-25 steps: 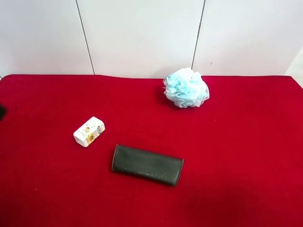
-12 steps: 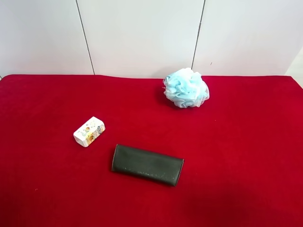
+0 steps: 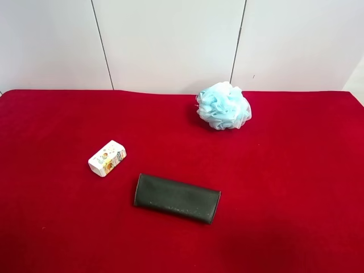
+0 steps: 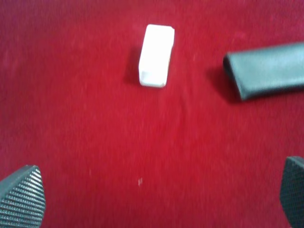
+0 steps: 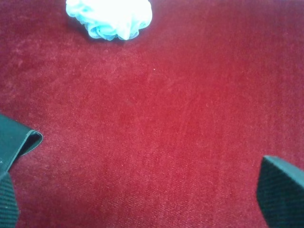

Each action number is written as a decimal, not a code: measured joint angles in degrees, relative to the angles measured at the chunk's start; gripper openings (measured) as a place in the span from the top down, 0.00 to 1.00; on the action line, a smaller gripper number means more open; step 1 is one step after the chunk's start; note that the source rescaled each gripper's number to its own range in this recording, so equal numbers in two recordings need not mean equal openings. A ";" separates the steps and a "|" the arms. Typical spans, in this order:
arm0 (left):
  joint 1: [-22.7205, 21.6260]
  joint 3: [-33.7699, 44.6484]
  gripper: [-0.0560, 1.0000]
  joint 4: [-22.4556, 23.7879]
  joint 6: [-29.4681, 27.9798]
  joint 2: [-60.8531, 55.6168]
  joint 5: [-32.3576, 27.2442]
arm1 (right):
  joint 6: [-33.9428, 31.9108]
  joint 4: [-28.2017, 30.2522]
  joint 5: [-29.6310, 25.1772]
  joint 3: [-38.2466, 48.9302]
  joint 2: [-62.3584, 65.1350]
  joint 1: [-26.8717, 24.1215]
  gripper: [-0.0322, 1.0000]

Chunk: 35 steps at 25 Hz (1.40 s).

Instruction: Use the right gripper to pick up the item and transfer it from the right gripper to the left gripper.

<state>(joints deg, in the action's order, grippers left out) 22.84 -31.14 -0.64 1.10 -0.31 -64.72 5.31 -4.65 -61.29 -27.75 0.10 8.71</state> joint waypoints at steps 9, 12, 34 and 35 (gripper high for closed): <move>0.00 1.91 0.00 0.00 -0.02 0.00 3.43 | 0.00 0.00 0.00 0.00 0.00 0.00 0.00; 0.00 1.91 0.00 0.00 -0.07 0.00 3.43 | 0.00 0.00 0.00 0.00 0.00 0.00 0.00; -19.42 1.91 0.00 0.00 -0.07 0.00 3.49 | 0.00 0.00 0.00 0.00 0.00 -2.65 0.00; -19.42 1.91 0.00 0.00 -0.07 0.00 3.49 | 0.00 0.00 0.00 0.00 0.00 -3.41 0.00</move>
<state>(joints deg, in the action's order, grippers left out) 3.42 -29.23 -0.64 1.03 -0.31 -61.24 5.31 -4.65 -61.29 -27.75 0.10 5.30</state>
